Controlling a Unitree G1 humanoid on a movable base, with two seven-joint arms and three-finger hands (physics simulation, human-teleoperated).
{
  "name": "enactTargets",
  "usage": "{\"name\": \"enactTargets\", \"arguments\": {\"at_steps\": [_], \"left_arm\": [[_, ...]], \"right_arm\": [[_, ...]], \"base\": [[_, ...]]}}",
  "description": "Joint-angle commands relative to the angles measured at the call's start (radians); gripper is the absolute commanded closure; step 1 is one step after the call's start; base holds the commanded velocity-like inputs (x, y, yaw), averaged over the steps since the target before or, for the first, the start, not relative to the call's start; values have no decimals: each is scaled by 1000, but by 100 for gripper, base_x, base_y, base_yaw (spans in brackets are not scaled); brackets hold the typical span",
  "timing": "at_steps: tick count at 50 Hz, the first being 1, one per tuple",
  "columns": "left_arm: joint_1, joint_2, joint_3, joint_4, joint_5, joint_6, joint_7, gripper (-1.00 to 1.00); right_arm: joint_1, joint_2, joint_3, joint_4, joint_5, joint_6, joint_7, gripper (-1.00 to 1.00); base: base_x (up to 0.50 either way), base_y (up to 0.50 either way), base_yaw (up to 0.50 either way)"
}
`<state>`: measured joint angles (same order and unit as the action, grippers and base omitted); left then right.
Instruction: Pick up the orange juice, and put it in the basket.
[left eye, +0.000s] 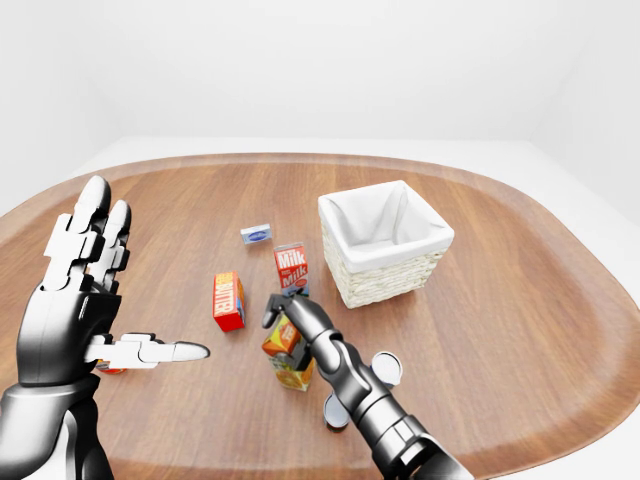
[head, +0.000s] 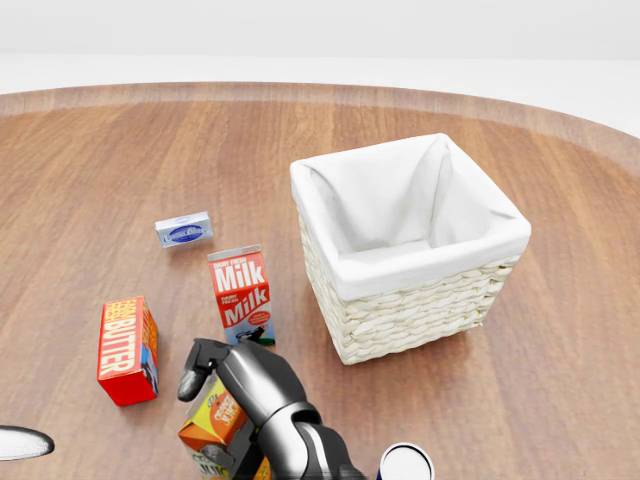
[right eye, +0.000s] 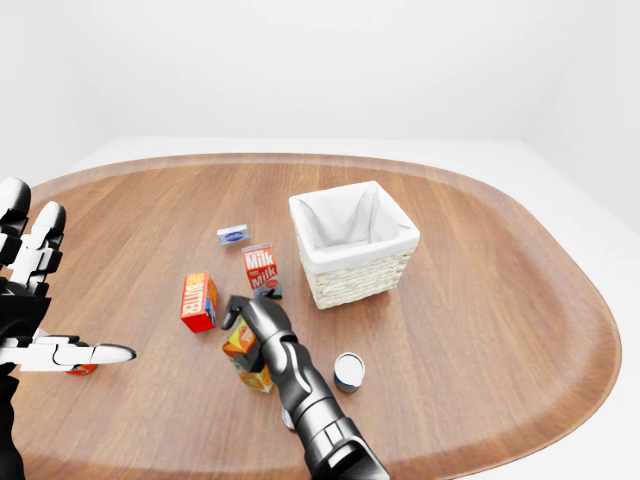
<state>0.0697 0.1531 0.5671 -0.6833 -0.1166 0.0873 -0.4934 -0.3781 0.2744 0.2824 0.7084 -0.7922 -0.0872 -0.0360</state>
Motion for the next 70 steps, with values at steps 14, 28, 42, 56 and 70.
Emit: {"name": "enactTargets", "arguments": {"at_steps": [14, 28, 42, 56, 70], "left_arm": [[0, 0, 0, 0, 0, 0, 0, -100], [0, 0, 0, 0, 0, 0, 0, -100], [0, 0, 0, 0, 0, 0, 0, -100], [0, 0, 0, 0, 0, 0, 0, -100], [0, 0, 0, 0, 0, 0, 0, -100]], "right_arm": [[22, -42, -14, 143, -39, 0, -44, 100], [11, -51, -16, 81, -47, 0, -39, 100], [4, -54, -17, -47, -36, 0, 18, 100], [-18, -53, -19, -140, -27, 0, 54, 100], [-28, -47, -14, -203, -13, 0, 80, 100]], "base": [[0, 0, 0], [0, 0, 0], [0, 0, 0], [0, 0, 0], [0, 0, 0]]}}
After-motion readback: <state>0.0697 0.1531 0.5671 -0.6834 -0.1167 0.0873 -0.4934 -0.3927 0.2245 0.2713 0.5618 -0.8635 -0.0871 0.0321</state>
